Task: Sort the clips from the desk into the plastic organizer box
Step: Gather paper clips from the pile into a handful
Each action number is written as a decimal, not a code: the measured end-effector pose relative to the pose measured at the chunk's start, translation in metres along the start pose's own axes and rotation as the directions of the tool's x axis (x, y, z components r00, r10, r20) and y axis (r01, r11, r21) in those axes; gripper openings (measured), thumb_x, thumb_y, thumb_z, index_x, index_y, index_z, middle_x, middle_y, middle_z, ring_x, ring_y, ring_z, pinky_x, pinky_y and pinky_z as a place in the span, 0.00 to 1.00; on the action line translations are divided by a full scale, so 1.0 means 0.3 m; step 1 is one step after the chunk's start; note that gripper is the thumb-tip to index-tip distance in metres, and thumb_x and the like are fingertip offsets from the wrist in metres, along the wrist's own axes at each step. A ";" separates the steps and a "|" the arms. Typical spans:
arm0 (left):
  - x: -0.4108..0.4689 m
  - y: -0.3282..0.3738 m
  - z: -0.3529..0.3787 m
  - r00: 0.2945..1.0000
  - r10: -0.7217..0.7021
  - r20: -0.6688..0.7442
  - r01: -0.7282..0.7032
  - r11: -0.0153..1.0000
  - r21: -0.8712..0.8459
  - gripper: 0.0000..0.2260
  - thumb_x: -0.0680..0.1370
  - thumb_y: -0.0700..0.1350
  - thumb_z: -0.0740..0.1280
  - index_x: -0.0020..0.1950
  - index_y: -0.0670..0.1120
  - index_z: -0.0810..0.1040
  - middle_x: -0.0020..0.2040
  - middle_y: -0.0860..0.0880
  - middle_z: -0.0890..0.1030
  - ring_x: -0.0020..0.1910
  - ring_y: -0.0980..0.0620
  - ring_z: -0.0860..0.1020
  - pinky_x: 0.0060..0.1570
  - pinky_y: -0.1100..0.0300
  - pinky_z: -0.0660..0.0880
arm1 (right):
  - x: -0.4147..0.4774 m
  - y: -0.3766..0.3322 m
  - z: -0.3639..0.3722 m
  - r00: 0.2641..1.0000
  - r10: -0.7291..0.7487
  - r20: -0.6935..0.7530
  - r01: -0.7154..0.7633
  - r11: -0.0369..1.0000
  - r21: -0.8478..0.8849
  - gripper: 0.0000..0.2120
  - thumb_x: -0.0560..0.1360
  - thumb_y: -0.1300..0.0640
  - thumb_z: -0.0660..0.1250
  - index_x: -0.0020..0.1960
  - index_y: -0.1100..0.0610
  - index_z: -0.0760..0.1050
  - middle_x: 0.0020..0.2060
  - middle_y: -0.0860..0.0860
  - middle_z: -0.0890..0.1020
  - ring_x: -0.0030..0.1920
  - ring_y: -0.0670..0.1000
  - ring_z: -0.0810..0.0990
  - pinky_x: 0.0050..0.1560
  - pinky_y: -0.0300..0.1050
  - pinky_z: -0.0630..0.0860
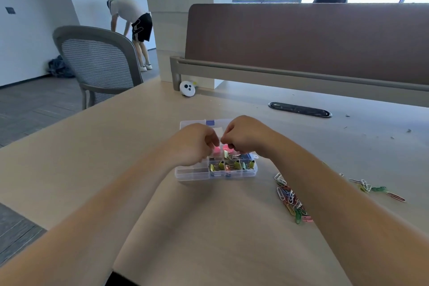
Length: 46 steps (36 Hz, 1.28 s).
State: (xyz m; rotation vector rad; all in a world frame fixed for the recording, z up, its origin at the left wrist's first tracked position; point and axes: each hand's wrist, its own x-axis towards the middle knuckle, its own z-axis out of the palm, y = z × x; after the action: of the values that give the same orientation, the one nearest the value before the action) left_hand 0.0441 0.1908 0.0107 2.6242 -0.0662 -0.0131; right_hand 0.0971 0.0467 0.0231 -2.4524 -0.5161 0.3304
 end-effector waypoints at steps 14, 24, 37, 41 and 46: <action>-0.031 -0.046 -0.030 0.991 -0.030 -0.129 0.017 0.995 -0.096 0.12 0.77 0.35 0.59 0.51 0.47 0.80 0.43 0.50 0.81 0.34 0.55 0.78 0.33 0.62 0.75 | 0.010 -0.054 0.058 0.982 -0.180 0.059 0.189 0.931 -0.311 0.07 0.74 0.55 0.72 0.50 0.55 0.80 0.43 0.49 0.80 0.42 0.48 0.76 0.42 0.38 0.70; -0.041 -0.058 -0.026 0.993 -0.049 -0.104 0.037 0.992 -0.120 0.11 0.78 0.36 0.60 0.53 0.48 0.79 0.43 0.51 0.79 0.36 0.56 0.77 0.35 0.64 0.73 | 0.010 -0.066 0.073 0.980 -0.178 0.092 0.199 0.911 -0.361 0.10 0.74 0.57 0.72 0.55 0.55 0.80 0.49 0.51 0.83 0.47 0.50 0.80 0.46 0.40 0.73; -0.039 -0.058 -0.022 0.991 -0.058 -0.117 0.044 0.992 -0.121 0.12 0.77 0.36 0.60 0.53 0.47 0.80 0.40 0.52 0.78 0.38 0.53 0.78 0.41 0.59 0.76 | 0.017 -0.071 0.069 0.975 -0.172 0.138 0.213 0.898 -0.386 0.12 0.74 0.61 0.70 0.56 0.54 0.78 0.49 0.52 0.81 0.46 0.52 0.80 0.51 0.47 0.79; -0.038 -0.060 -0.023 0.990 -0.059 -0.125 0.045 0.992 -0.115 0.12 0.78 0.36 0.60 0.52 0.48 0.80 0.38 0.55 0.76 0.37 0.56 0.77 0.38 0.62 0.75 | 0.019 -0.068 0.068 0.979 -0.160 0.127 0.197 0.904 -0.379 0.15 0.75 0.64 0.66 0.60 0.53 0.77 0.53 0.51 0.81 0.49 0.52 0.79 0.55 0.48 0.79; -0.038 -0.066 -0.023 0.991 -0.054 -0.119 0.042 0.994 -0.104 0.12 0.78 0.37 0.59 0.53 0.49 0.80 0.38 0.56 0.75 0.37 0.59 0.75 0.35 0.65 0.71 | 0.015 -0.067 0.064 0.981 -0.168 0.097 0.192 0.909 -0.371 0.19 0.75 0.69 0.62 0.62 0.55 0.77 0.55 0.51 0.81 0.51 0.50 0.78 0.49 0.40 0.74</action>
State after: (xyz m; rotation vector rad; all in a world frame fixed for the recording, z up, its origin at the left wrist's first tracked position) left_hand 0.0335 0.2119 0.0071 2.5183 0.0395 0.1232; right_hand 0.0889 0.0734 0.0196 -2.7420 -0.9012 0.2493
